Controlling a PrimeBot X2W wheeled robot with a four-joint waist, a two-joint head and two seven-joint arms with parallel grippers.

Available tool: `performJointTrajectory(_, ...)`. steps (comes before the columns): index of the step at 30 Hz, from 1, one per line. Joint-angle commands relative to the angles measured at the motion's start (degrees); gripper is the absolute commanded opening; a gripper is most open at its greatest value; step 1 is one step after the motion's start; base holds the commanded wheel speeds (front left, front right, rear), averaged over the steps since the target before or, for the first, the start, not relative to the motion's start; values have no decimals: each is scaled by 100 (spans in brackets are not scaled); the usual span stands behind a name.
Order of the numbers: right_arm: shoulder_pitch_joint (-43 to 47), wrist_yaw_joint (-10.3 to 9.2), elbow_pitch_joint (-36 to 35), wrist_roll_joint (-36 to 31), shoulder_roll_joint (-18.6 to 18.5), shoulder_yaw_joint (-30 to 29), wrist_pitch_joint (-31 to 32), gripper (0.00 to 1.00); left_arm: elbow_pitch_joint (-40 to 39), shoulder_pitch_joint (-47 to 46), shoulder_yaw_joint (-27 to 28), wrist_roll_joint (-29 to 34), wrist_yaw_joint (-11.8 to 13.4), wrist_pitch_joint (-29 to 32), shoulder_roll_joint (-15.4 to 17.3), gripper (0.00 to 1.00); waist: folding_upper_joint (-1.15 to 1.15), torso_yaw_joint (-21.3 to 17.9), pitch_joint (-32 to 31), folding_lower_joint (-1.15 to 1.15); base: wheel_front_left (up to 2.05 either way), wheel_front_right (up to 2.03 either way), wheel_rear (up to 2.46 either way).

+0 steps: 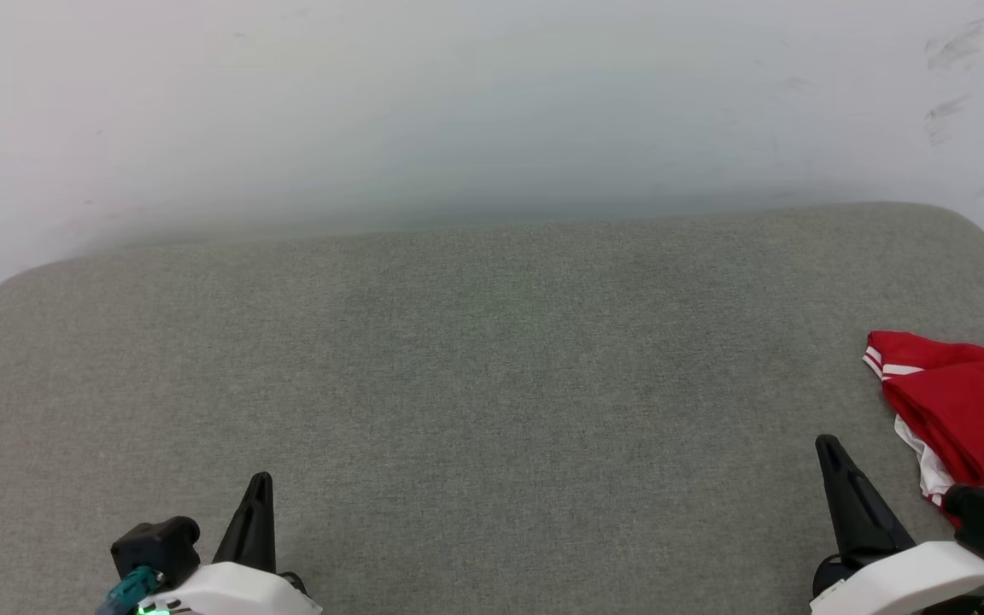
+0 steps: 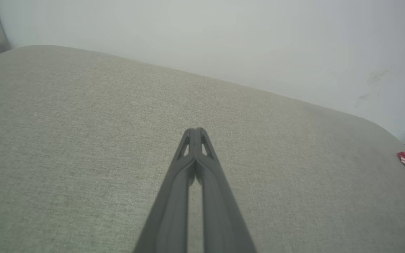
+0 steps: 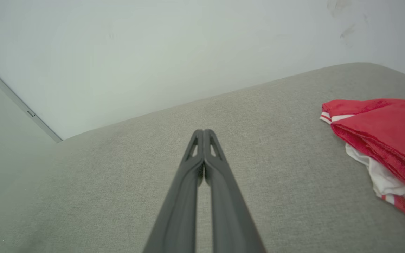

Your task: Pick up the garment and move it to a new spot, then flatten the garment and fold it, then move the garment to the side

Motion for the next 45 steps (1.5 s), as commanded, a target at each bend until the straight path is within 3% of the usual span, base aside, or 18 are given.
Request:
performJointTrajectory(1,-192,0,-37,197,-53,-4,-11,0,-66,-176,84,-156,-48,35,6,0,0,1,1,0,0,0,0)
performJointTrajectory(21,-483,-1,416,2125,-116,-32,12,0,55,-359,539,-1742,-424,491,-257,0,0,21,35,0,0,0,0)
performJointTrajectory(45,-750,-1,849,3913,-140,-105,74,0,148,-513,986,-3239,-783,939,-523,0,0,45,75,0,0,0,0)
